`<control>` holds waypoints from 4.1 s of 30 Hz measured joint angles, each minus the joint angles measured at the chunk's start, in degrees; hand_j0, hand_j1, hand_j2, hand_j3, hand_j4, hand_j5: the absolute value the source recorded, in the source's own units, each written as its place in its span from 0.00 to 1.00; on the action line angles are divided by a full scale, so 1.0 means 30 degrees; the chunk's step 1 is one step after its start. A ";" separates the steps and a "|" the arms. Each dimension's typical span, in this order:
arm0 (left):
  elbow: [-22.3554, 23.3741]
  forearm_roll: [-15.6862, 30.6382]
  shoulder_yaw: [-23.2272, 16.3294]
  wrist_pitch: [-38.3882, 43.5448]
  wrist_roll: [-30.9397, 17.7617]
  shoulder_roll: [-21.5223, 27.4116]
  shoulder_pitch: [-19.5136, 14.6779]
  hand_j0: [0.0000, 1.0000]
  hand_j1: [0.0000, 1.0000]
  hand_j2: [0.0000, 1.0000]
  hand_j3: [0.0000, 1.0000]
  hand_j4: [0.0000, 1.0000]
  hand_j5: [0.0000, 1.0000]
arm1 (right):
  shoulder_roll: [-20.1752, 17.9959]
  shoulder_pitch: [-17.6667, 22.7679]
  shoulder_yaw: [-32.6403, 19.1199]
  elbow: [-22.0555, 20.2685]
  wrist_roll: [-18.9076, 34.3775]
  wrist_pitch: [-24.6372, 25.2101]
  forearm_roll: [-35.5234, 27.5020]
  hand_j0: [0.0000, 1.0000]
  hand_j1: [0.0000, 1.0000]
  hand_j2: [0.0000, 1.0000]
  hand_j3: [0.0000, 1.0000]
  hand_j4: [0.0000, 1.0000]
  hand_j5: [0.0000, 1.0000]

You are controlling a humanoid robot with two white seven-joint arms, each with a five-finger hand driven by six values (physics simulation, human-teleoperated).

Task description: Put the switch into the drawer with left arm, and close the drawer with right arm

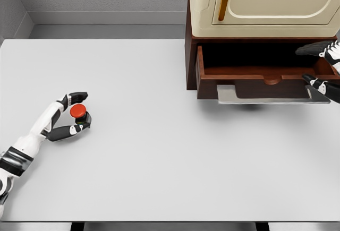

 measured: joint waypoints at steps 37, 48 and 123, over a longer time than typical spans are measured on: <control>-0.2033 -0.2569 0.0964 0.0713 -0.0021 -0.0575 -0.2285 0.42 0.42 0.42 0.42 0.42 0.42 | 0.0057 0.1201 -0.0814 0.0095 0.0003 0.0000 0.0138 0.73 0.73 0.73 0.73 0.73 0.73; -0.2942 -0.6804 0.1754 0.0732 -0.0004 -0.2947 -0.2930 0.41 0.41 0.41 0.41 0.41 0.41 | 0.0057 0.1406 -0.1093 0.0272 0.0003 -0.0001 0.0278 0.72 0.72 0.72 0.72 0.72 0.72; -0.6703 -2.2841 -0.2992 0.3426 -0.0165 -1.0935 -0.8555 0.36 0.36 0.36 0.36 0.36 0.36 | 0.0116 0.1700 -0.1964 0.0880 0.0002 0.0000 0.0470 0.73 0.73 0.73 0.73 0.73 0.73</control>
